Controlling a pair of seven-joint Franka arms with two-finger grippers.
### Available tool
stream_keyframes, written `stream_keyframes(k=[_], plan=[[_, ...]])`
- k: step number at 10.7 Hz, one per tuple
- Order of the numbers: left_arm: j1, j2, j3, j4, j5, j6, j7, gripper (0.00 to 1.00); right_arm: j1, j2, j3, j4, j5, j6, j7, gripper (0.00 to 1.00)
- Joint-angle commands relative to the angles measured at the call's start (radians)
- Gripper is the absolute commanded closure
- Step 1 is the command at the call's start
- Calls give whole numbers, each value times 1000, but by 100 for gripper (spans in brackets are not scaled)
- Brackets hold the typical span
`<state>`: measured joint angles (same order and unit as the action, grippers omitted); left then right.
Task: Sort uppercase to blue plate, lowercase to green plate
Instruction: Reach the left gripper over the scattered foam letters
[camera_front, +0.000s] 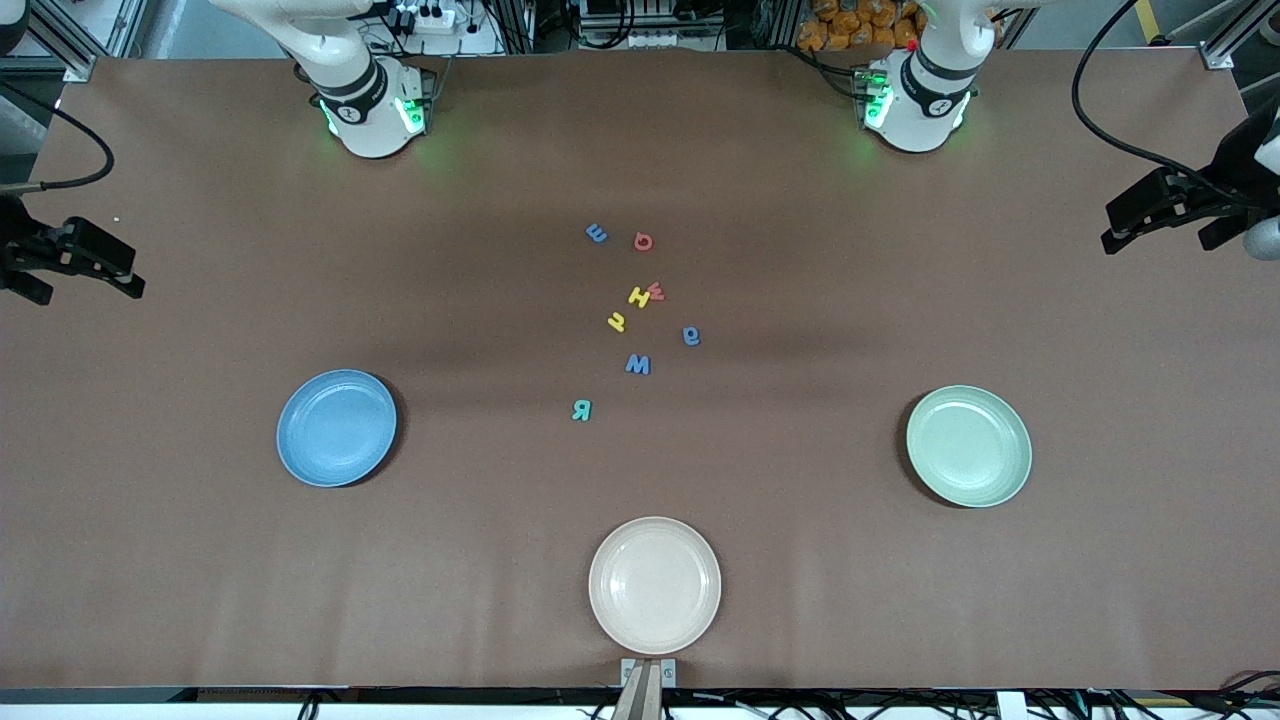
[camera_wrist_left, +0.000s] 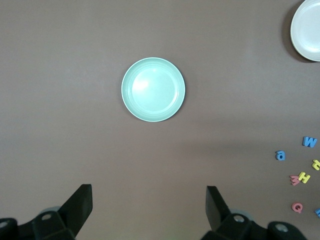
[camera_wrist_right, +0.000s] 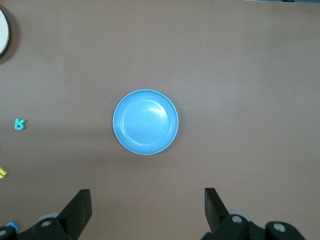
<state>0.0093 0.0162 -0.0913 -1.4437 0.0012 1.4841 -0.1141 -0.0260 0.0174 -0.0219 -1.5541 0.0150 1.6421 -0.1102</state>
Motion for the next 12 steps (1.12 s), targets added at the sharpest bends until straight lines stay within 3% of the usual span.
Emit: stream_keyframes(k=[1, 6, 9, 12], plan=[[0, -19, -5, -14, 16, -1, 19, 0, 1, 9, 2, 20, -6, -5, 7, 0], [-5, 4, -28, -21, -28, 1, -10, 0, -3, 9, 0, 22, -6, -5, 7, 0], [-8, 22, -181, -50, -27, 24, -207, 0, -5, 9, 2, 20, -6, -10, 7, 0], [-23, 28, -327, -192, -29, 184, -303, 0, -9, 9, 0, 22, -7, -4, 6, 0]])
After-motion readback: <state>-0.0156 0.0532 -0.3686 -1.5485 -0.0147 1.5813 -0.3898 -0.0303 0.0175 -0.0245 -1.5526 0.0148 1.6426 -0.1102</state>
